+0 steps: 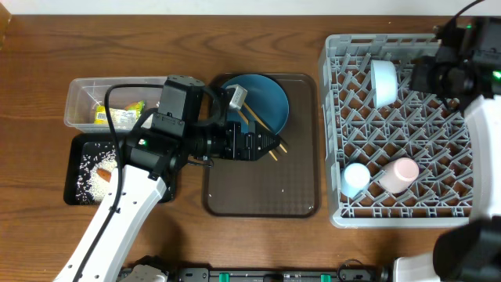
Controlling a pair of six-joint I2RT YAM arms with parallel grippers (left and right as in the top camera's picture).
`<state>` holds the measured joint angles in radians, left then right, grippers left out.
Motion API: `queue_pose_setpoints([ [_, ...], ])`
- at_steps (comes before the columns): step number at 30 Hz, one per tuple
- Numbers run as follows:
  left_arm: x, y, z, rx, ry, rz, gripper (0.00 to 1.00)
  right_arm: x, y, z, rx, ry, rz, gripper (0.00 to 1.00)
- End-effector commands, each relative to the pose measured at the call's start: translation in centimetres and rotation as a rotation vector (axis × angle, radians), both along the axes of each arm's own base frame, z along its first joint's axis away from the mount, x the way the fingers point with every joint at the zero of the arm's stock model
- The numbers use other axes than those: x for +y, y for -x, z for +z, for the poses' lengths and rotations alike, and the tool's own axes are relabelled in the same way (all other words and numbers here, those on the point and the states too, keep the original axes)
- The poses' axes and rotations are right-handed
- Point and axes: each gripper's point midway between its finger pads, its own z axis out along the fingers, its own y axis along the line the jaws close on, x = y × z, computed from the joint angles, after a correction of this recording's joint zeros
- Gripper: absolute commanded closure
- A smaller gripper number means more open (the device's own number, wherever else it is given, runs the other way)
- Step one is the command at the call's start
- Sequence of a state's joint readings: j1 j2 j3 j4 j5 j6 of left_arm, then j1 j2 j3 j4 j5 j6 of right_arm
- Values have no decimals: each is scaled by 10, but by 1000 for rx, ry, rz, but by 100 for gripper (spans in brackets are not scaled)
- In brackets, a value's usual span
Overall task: Sort waste into correct bins and load items into the dishwasher rack
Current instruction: 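Release the bowl and lift the right gripper out of the rack, then move the right gripper left over the blue plate toward the chopsticks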
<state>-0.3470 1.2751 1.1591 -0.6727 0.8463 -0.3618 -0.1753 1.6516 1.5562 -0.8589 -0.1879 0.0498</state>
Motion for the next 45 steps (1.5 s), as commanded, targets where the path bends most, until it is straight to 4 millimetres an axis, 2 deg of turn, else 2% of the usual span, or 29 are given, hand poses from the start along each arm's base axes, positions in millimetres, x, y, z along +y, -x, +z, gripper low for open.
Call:
queue_pose_setpoints([
  [1, 0, -3, 10, -40, 5, -4, 4, 13, -5, -31, 81, -104, 14, 95],
  [4, 0, -3, 10, -40, 5, -4, 4, 30, -6, -52, 139, -184, 54, 95],
  [7, 0, -3, 10, -40, 5, -4, 4, 50, -3, -61, 177, -260, 107, 97],
  [11, 0, -3, 10, -40, 5, -4, 4, 66, -2, -59, 179, -265, 147, 98],
  [17, 0, -3, 10, -40, 5, -4, 4, 63, -1, -53, 164, -239, 133, 97],
  [23, 0, -3, 10, -40, 5, -4, 4, 64, 1, -36, 124, -232, 138, 98],
  [29, 0, -3, 10, -40, 5, -4, 4, 70, 5, -11, 59, -246, 165, 97],
  [33, 0, -3, 10, -40, 5, -4, 4, 69, 10, -5, 55, -233, 171, 98],
  [36, 0, -3, 10, -40, 5, -4, 4, 68, 20, -6, 83, -219, 170, 98],
  [39, 0, -3, 10, -40, 5, -4, 4, 67, 31, -2, 100, -201, 171, 94],
  [45, 0, -3, 10, -40, 5, -4, 4, 74, 50, 28, 49, -214, 194, 88],
])
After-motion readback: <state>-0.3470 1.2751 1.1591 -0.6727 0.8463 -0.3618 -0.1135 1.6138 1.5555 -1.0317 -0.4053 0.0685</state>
